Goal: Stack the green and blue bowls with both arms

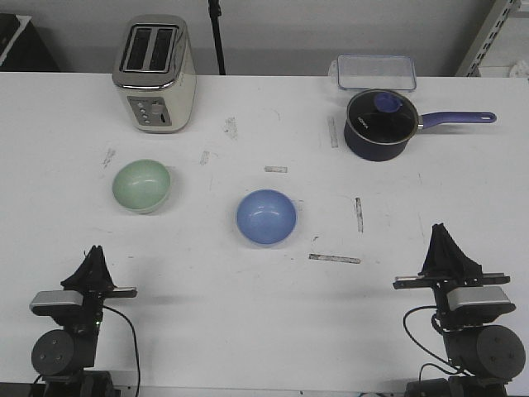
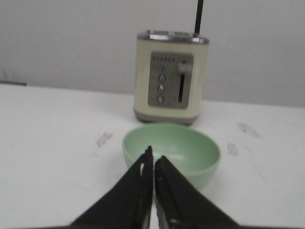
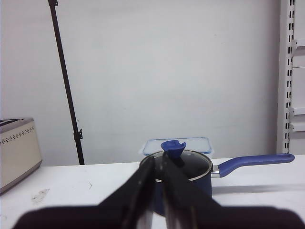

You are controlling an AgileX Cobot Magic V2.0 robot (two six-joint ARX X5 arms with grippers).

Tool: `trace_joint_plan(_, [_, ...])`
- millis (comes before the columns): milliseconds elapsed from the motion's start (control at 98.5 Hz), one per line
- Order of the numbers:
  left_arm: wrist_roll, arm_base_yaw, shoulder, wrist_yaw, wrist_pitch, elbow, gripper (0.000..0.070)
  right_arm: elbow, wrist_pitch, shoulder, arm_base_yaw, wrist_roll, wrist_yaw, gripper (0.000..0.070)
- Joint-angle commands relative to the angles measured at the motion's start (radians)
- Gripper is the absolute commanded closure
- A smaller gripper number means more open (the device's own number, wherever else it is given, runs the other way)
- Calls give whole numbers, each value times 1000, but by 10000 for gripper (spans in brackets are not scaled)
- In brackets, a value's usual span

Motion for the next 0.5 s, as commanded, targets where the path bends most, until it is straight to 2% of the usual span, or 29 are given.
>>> trace_joint_plan(0, [50,-2,5,-6,18,63,699,3,14,0,0,3,3,688])
trace_joint_plan(294, [199,-2,135,-6,-61,265,699,3,15,0,0,3,3,688])
trace_joint_plan(487, [189,-2,298,-6,-114,392,699,3,17,0,0,3,3,688])
